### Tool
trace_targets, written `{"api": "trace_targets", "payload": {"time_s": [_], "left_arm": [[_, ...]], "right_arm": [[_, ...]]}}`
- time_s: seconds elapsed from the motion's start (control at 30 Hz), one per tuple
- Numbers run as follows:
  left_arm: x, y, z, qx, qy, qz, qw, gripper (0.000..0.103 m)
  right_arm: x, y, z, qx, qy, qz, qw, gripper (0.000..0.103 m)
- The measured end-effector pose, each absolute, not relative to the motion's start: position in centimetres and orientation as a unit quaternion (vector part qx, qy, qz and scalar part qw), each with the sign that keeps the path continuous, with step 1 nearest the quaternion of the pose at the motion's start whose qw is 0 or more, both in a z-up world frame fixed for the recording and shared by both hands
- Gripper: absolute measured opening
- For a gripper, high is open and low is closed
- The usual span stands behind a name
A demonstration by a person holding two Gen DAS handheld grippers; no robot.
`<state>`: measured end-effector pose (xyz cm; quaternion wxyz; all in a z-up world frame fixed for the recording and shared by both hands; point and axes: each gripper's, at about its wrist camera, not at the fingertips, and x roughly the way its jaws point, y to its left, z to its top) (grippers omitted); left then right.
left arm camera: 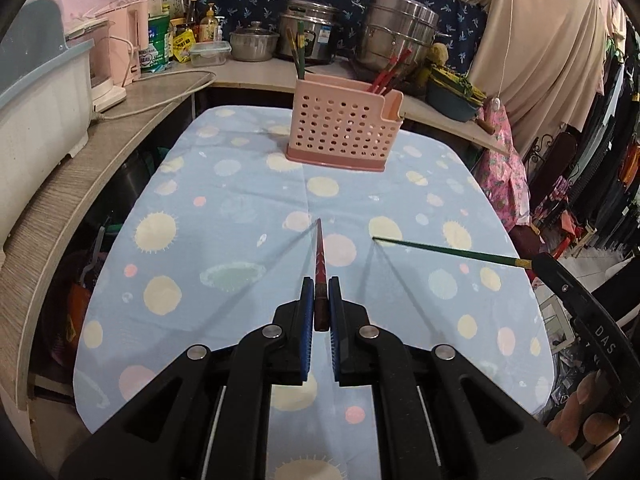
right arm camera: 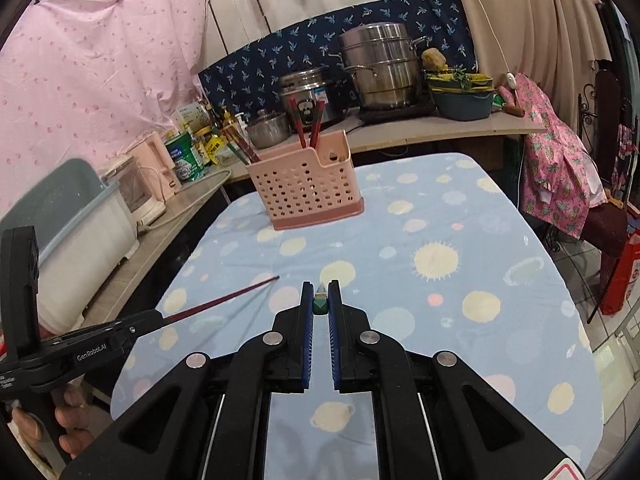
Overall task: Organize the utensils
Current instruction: 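Lift both chopsticks and carry them up toward the pink holder, then lower both chopsticks tip-first into the pink holder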
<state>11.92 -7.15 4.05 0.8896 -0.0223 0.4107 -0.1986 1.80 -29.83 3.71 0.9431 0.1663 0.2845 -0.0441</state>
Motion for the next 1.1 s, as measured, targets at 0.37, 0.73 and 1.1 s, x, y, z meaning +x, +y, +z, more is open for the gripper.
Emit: {"api": "trace_targets", "payload": {"time_s": [0.37, 0.73, 1.1], "left_arm": [[15.9, -7.6, 8.6, -0.024, 0.362, -0.191, 0.912, 0.007], [20.6, -8.0, 11.0, -0.034, 0.342, -0.181, 0.921, 0.007], [25.9, -9.2, 18.9, -0.058, 0.278, -0.182, 0.941, 0.007]], "right_arm": [[5.4, -31.0, 6.8, 0.153, 0.252, -0.047, 0.954, 0.007], [8.8, -31.7, 8.6, 0.159, 0.24, -0.039, 0.957, 0.007], [15.1, -33.8, 15.5, 0.177, 0.183, -0.017, 0.967, 0.007]]}}
